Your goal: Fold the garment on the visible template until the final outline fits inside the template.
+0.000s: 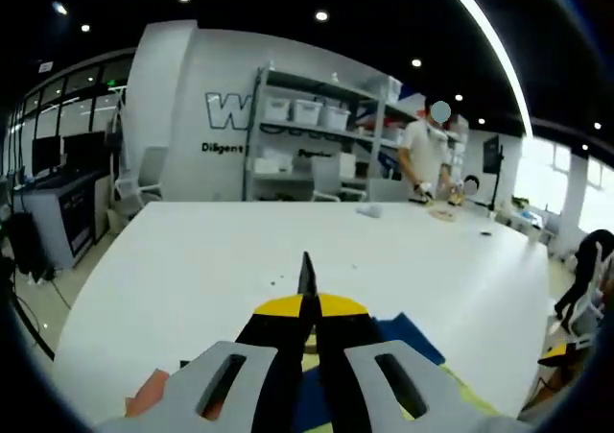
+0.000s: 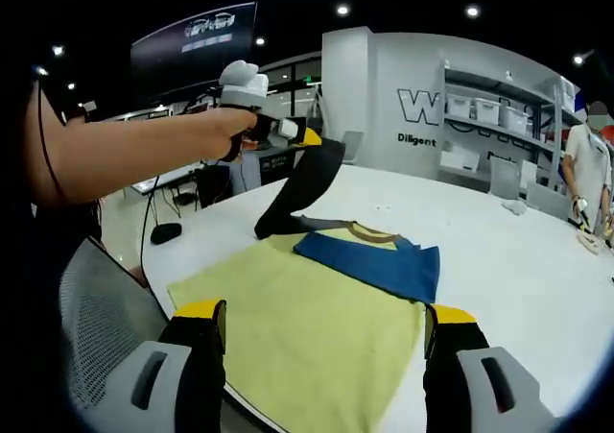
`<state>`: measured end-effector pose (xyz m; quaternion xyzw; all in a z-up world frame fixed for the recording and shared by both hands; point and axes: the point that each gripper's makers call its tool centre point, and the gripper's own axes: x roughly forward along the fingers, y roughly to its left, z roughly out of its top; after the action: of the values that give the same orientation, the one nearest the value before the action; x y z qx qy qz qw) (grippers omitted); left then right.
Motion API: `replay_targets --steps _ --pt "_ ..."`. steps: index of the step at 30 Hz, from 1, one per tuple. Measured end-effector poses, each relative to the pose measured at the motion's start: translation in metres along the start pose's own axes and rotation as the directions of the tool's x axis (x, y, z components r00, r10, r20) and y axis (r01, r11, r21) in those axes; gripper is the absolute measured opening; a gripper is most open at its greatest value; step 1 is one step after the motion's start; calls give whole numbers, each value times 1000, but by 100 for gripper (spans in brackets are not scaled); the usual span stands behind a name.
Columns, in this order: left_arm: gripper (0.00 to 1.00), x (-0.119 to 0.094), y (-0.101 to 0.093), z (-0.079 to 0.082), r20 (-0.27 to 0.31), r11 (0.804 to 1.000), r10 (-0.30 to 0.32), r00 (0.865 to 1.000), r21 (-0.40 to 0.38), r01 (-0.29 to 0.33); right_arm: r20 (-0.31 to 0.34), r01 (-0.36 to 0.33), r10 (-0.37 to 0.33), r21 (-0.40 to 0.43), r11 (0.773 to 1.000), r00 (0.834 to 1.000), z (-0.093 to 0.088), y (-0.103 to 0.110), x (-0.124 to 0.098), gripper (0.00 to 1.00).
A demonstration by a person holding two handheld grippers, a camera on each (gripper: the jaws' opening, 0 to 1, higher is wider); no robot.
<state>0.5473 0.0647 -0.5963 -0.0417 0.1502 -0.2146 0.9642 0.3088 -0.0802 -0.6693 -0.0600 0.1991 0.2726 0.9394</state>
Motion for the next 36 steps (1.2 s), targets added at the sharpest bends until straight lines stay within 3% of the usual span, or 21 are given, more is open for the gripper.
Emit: replay_targets --steps 11,23,36 --pt "0 24 -47 -22 -43 996 -76 996 38 78 -3 0 0 0 1000 1000 -1 0 -1 85" --pt "0 41 -98 -54 -93 984 -161 982 65 168 -10 -3 3 2 1000 1000 -2 0 -1 84" --pt "0 54 -126 -112 -187 964 -209 960 128 235 -12 5 -5 -1 1000 1000 -3 -1 -1 83"
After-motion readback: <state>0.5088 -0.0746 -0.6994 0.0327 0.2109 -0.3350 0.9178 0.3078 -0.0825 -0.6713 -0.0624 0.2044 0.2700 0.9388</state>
